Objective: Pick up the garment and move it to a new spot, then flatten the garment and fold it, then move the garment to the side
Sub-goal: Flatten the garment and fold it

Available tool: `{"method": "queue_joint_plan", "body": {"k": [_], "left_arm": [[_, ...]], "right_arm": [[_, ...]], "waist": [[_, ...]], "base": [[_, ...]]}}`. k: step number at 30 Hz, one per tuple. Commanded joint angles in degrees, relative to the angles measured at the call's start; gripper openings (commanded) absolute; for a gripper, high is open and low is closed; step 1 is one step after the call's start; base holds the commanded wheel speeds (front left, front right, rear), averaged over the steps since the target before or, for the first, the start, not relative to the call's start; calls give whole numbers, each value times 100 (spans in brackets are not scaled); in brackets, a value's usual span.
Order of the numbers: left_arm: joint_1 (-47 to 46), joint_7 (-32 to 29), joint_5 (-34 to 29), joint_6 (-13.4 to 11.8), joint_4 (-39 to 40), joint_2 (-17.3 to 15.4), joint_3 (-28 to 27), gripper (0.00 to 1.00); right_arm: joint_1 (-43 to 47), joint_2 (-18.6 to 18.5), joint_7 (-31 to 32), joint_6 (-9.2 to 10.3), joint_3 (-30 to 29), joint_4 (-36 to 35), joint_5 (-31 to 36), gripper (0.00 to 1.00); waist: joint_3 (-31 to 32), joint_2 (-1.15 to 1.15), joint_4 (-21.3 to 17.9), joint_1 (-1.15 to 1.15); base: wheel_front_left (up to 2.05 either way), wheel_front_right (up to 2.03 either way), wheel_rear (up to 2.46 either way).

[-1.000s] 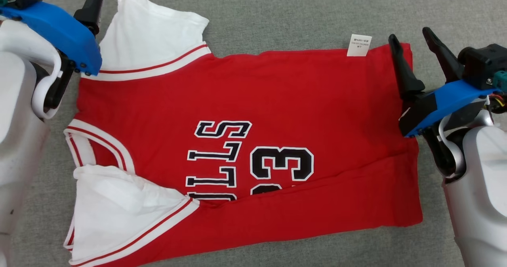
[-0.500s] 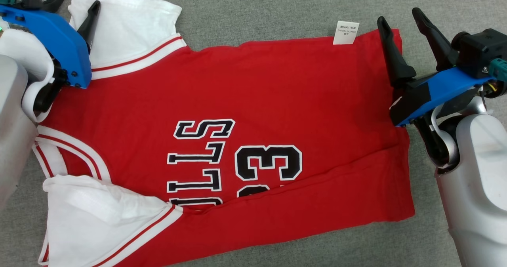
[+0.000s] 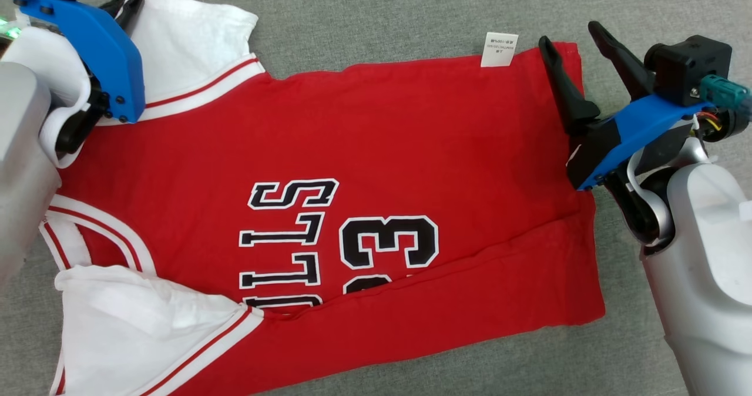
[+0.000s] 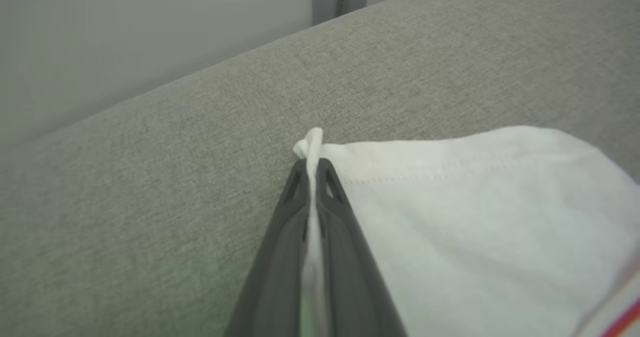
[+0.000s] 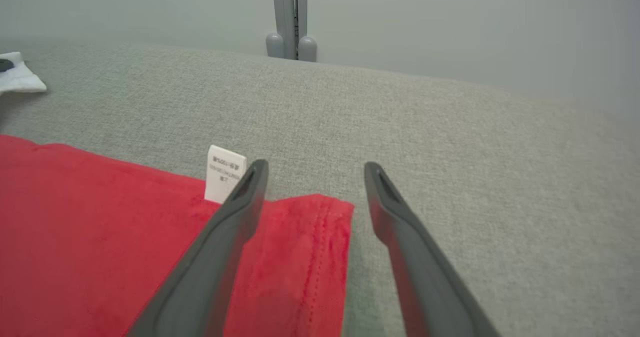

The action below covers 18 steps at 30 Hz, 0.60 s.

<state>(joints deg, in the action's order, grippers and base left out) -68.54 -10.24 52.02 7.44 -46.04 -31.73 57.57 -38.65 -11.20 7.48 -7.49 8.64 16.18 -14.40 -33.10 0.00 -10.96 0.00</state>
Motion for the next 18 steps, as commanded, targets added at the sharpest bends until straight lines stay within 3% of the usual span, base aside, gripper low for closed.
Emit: {"method": "queue_joint_plan", "body": {"k": [1, 12, 18], "left_arm": [[-114, 136, 38, 4, -53, 14, 104, 0], [-379, 605, 156, 5, -19, 118, 611, 0], [-536, 833, 243, 5, 3, 218, 863, 0]], "right_arm": [[-118, -92, 153, -1, 79, 20, -125, 100], [-221, -417, 944, -1, 189, 143, -522, 100], [-332, -544, 1274, -1, 126, 476, -406, 100]], "waist": [[40, 0, 5, 0], [143, 0, 243, 0], [113, 0, 414, 0]], "base": [[0, 0, 0], [0, 0, 0], [0, 0, 0]]}}
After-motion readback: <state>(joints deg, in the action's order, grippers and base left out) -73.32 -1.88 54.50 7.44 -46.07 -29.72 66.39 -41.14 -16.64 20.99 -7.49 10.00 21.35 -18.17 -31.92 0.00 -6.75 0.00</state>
